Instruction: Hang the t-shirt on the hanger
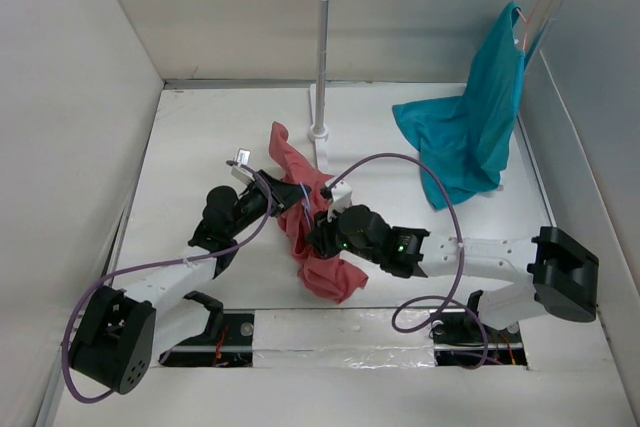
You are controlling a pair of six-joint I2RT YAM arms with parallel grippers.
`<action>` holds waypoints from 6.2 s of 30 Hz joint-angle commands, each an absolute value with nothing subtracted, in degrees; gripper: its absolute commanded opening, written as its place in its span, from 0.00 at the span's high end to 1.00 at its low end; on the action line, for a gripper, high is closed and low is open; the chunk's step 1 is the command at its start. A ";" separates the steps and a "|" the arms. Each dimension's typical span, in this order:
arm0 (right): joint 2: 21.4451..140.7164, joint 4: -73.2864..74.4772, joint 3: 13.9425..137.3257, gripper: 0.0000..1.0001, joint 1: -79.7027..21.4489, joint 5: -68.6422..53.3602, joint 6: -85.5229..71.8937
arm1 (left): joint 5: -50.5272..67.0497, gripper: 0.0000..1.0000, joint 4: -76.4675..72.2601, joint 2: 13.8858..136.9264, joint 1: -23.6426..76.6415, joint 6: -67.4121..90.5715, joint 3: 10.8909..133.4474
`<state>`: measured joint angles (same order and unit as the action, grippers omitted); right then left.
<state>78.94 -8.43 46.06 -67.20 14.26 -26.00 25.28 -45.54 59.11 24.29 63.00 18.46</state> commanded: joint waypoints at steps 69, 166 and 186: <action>60.56 -6.24 39.90 1.00 -65.92 13.71 -26.46 | 4.48 1.00 -43.58 78.75 23.20 21.35 39.38; 46.06 9.39 37.62 1.00 -61.96 -0.35 -19.16 | 31.38 1.00 -77.10 100.55 -0.88 80.61 38.57; 38.76 29.44 55.35 1.00 -61.96 6.94 -21.89 | 18.63 1.00 -47.55 81.13 -4.13 63.80 46.66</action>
